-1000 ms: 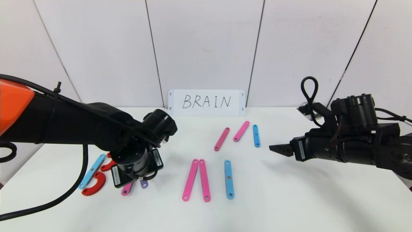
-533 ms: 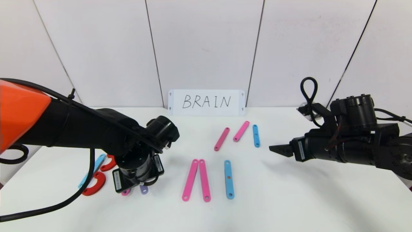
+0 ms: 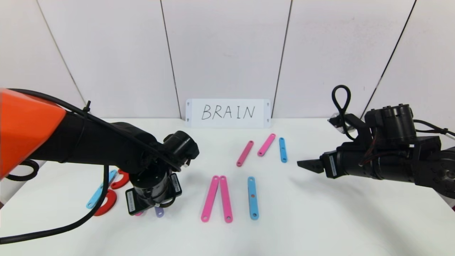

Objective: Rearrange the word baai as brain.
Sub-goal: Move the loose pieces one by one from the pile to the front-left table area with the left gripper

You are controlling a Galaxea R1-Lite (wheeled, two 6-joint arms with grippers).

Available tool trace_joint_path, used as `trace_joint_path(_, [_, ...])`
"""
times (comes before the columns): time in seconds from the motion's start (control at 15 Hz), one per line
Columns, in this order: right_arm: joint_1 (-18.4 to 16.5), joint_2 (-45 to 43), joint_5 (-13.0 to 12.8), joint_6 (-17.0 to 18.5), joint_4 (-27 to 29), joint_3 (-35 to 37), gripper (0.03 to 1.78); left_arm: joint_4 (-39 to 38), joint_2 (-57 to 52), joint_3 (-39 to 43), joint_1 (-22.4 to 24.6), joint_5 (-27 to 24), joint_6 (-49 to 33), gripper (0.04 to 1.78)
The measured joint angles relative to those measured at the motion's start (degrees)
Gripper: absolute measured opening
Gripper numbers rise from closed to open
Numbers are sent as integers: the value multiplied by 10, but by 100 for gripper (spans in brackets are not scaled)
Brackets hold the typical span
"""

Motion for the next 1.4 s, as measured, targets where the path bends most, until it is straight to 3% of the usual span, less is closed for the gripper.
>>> trace_joint_path(1.4, [0, 0, 0, 0, 0, 1, 173, -13, 18, -3, 4, 7, 0, 27])
